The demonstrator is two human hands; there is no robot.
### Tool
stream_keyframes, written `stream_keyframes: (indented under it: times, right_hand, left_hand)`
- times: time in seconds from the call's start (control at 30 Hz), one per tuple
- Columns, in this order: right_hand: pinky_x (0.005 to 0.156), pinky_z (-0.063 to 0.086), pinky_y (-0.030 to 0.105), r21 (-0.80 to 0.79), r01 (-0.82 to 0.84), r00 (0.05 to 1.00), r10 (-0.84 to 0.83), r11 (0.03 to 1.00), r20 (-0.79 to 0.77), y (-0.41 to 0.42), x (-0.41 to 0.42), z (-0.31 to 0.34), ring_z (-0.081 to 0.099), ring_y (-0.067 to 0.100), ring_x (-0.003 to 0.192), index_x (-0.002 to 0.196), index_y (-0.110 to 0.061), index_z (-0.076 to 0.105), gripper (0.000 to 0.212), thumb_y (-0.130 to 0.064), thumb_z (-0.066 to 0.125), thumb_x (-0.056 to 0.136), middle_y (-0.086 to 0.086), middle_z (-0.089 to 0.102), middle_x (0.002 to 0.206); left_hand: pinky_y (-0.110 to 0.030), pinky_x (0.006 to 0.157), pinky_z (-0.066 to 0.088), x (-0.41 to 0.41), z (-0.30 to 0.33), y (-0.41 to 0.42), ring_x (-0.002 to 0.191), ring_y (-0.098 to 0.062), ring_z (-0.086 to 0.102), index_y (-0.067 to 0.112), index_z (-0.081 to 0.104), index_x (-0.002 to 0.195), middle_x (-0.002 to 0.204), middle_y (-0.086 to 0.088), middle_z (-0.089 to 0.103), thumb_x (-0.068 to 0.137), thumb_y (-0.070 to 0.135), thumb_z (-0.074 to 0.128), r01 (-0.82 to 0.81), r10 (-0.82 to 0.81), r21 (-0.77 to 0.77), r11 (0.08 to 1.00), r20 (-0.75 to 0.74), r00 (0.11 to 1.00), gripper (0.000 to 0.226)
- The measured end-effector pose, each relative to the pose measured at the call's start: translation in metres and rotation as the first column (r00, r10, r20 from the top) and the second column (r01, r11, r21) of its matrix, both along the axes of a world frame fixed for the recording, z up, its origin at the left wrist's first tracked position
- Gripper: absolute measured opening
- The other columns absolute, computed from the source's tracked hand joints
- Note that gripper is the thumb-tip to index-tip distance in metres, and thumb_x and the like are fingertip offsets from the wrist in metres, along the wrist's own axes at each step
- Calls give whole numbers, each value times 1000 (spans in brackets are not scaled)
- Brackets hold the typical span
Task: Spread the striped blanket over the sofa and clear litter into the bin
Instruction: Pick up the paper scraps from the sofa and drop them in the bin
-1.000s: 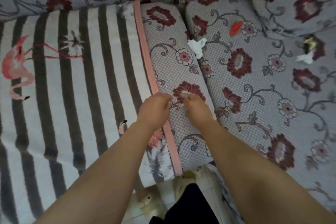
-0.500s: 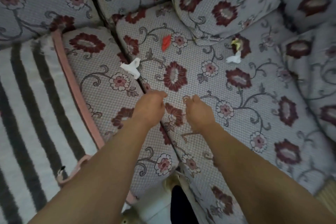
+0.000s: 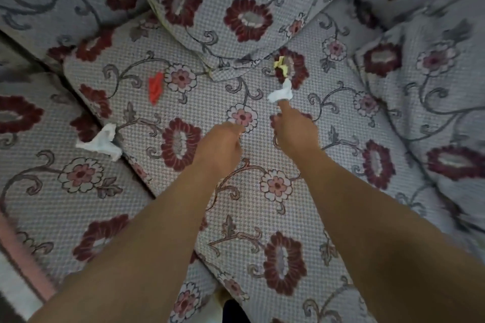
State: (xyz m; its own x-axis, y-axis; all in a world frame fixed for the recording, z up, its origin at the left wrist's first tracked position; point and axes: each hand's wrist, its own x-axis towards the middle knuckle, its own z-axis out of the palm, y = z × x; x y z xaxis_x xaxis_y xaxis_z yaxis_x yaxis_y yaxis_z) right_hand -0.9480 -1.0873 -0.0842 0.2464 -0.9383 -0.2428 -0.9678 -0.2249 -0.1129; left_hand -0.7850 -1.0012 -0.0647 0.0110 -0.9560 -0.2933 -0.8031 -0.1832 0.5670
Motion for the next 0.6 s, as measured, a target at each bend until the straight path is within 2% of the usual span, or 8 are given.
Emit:
stream_keyframes:
  times: [0.07, 0.17, 0.27, 0.37, 0.43, 0.47, 0.53, 0.6]
  right_hand:
    - [61, 51, 40, -4, 13, 1000, -13, 1000, 3, -28, -1, -12, 59, 31, 72, 140, -24, 24, 44, -31, 40, 100, 16, 58, 102]
    - [59, 41, 36, 32, 39, 999, -38, 999, -14, -56, -4, -32, 55, 29, 79, 145, -36, 13, 55, -37, 42, 99, 19, 51, 121]
    - [71, 50, 41, 56, 9, 1000, -9, 998, -1, -68, -9, -51, 57, 32, 94, 141, -33, 23, 49, -36, 46, 97, 21, 46, 126]
    - [71, 50, 37, 21, -44, 999, 44, 999, 29, -77, -13, -63, 57, 26, 90, 130, -15, 42, 36, -32, 45, 98, 17, 51, 118]
    - [68, 48, 33, 8, -26, 999, 26, 1000, 46, -81, -16, -63, 57, 23, 84, 115, -8, 53, 33, -35, 38, 101, 13, 54, 108]
    - [66, 48, 34, -10, -9, 999, 10, 1000, 52, -85, -17, -60, 56, 21, 77, 100, -9, 55, 37, -39, 33, 101, 11, 54, 99]
    - [59, 42, 32, -69, 51, 992, -42, 996, 120, -94, -17, -52, 47, 20, 64, 75, -10, 47, 46, -43, 28, 101, 10, 49, 87]
    - [58, 37, 31, -111, 101, 970, -73, 989, 231, -111, -11, -42, 46, 24, 62, 74, -5, 49, 44, -33, 31, 103, 17, 51, 94]
  left_hand:
    - [-41, 89, 54, -5, -9, -23, 107, -25, 59, 11, 53, 128, 124, -9, 58, 90, 1, 49, -14, 14, -7, 1000, -10, 1000, 39]
    - [-40, 90, 52, -7, -23, -50, 113, -25, 53, 15, 49, 133, 121, -8, 55, 90, 2, 49, -14, 15, -21, 1000, 27, 1000, 45]
    - [-42, 96, 49, -9, -35, -69, 123, -25, 44, 15, 39, 141, 131, -9, 49, 90, 3, 50, -24, 24, -10, 1000, 48, 999, 54]
    - [-39, 93, 47, -10, -43, -88, 125, -25, 41, 16, 36, 142, 133, -8, 46, 90, 4, 51, -23, 27, -40, 999, 84, 996, 56]
    - [-39, 91, 47, -9, -45, -98, 126, -24, 40, 16, 37, 141, 134, -8, 46, 89, 4, 52, -12, 18, -56, 998, 100, 995, 56]
    - [-39, 90, 48, -7, -44, -103, 127, -24, 39, 17, 38, 140, 134, -7, 46, 88, 3, 52, -10, 17, -66, 998, 109, 994, 56]
    - [-37, 86, 47, 0, -44, -108, 127, -23, 38, 17, 40, 139, 134, -6, 46, 87, 4, 52, -39, 49, -85, 996, 129, 990, 55]
    - [-35, 87, 46, 15, -45, -112, 126, -23, 40, 16, 43, 137, 133, -6, 47, 88, 6, 53, -89, 110, -125, 988, 169, 980, 51]
